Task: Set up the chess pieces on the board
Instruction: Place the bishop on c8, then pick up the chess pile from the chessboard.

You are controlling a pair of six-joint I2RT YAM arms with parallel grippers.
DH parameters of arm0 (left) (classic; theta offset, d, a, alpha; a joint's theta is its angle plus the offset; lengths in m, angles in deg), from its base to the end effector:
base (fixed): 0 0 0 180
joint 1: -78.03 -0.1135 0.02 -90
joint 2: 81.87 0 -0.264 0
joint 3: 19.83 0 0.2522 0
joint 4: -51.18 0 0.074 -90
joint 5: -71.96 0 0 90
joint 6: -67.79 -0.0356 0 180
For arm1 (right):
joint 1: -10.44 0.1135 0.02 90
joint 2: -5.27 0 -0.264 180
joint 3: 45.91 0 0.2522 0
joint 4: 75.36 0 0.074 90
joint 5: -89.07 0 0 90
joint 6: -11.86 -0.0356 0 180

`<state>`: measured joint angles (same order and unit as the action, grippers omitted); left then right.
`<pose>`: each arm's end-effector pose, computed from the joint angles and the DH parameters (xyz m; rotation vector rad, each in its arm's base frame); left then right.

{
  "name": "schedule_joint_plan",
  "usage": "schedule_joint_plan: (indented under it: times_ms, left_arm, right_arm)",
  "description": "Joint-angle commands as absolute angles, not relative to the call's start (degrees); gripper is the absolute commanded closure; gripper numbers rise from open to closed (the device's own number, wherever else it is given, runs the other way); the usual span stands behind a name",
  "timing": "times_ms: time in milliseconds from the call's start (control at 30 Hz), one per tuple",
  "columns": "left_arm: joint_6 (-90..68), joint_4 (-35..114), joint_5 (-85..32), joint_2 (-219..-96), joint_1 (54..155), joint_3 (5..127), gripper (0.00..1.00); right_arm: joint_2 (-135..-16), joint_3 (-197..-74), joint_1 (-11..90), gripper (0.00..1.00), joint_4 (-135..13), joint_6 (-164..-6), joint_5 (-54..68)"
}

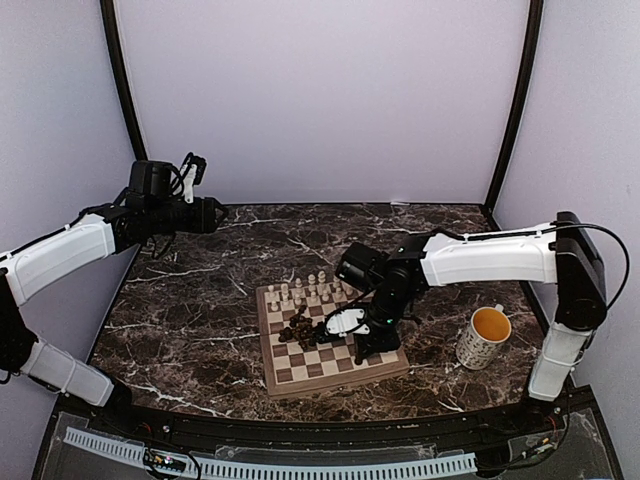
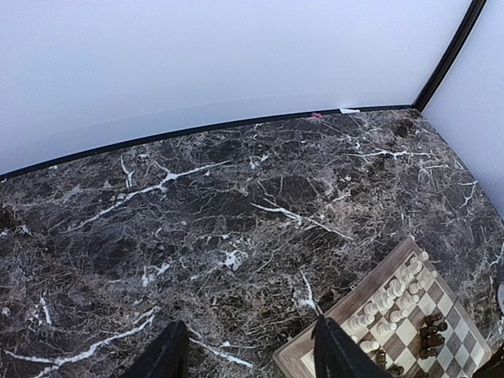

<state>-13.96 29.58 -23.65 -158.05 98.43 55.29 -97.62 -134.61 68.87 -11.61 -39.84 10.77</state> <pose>0.2894 -0.1113 0.3230 0.2748 1.9694 -0.4219 0.1751 0.2987 0.2026 -2.2260 1.9360 0.3521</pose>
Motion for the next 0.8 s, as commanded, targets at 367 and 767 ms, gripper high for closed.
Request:
schedule_joint_plan:
  times_ms: [367, 767]
  left_arm:
    - [-13.33, 29.67, -25.17, -157.44, 97.93, 55.17, 0.44]
    - [-12.64, 29.72, -27.21, -158.92, 97.88, 55.25, 0.44]
  right_arm:
    - [-94.62, -137.50, 69.45, 0.64, -7.58, -38.72, 11.20]
    - [-95.52, -145.75, 56.42, 0.75, -12.51, -42.51, 15.02]
